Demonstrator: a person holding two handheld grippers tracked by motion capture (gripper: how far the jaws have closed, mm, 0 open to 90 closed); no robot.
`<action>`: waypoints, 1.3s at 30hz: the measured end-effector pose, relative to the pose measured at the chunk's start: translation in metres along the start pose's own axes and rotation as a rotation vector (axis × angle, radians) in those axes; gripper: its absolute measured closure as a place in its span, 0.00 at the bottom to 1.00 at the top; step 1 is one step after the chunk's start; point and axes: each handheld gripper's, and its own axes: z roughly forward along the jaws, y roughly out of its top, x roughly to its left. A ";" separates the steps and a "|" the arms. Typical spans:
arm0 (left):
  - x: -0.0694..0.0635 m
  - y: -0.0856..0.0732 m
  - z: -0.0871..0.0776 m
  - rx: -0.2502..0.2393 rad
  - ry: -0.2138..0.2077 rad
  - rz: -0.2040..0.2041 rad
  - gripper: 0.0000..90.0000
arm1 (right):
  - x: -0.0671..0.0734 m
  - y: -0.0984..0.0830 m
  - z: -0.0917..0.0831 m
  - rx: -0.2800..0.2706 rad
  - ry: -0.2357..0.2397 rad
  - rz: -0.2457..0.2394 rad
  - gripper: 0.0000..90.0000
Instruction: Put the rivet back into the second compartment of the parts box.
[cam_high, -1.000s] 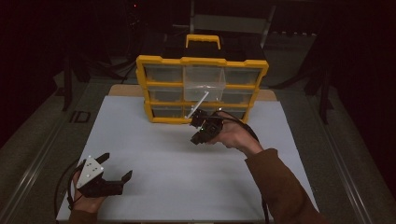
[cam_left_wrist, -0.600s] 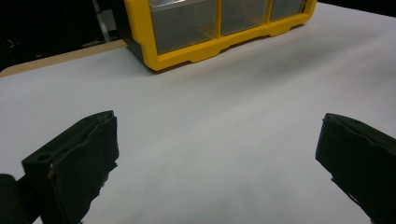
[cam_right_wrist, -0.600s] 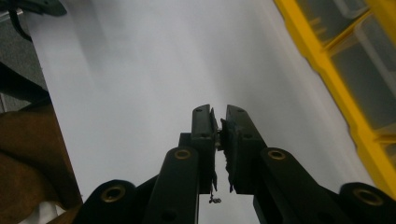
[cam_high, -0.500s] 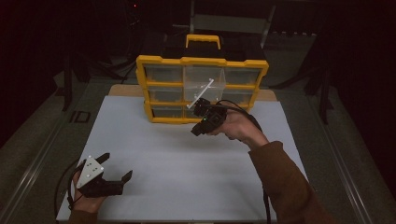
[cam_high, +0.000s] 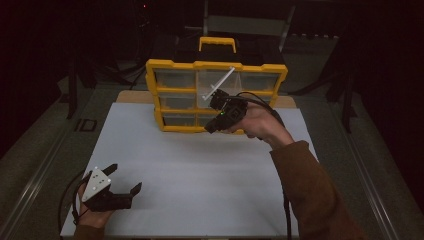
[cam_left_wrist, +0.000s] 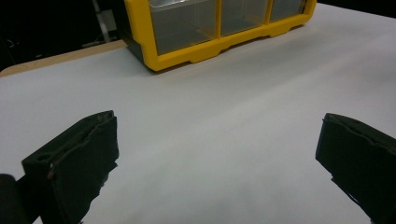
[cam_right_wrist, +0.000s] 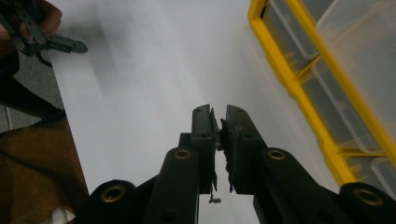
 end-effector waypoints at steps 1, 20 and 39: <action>0.000 0.000 0.000 0.000 0.000 -0.001 0.00 | -0.001 0.001 -0.003 -0.003 -0.001 0.000 0.92; 0.000 0.000 -0.001 -0.001 0.001 -0.003 0.00 | -0.022 0.024 -0.049 -0.072 -0.034 0.057 0.92; 0.000 0.000 -0.001 -0.003 0.001 -0.001 0.00 | -0.043 0.038 -0.079 -0.137 -0.134 0.162 0.92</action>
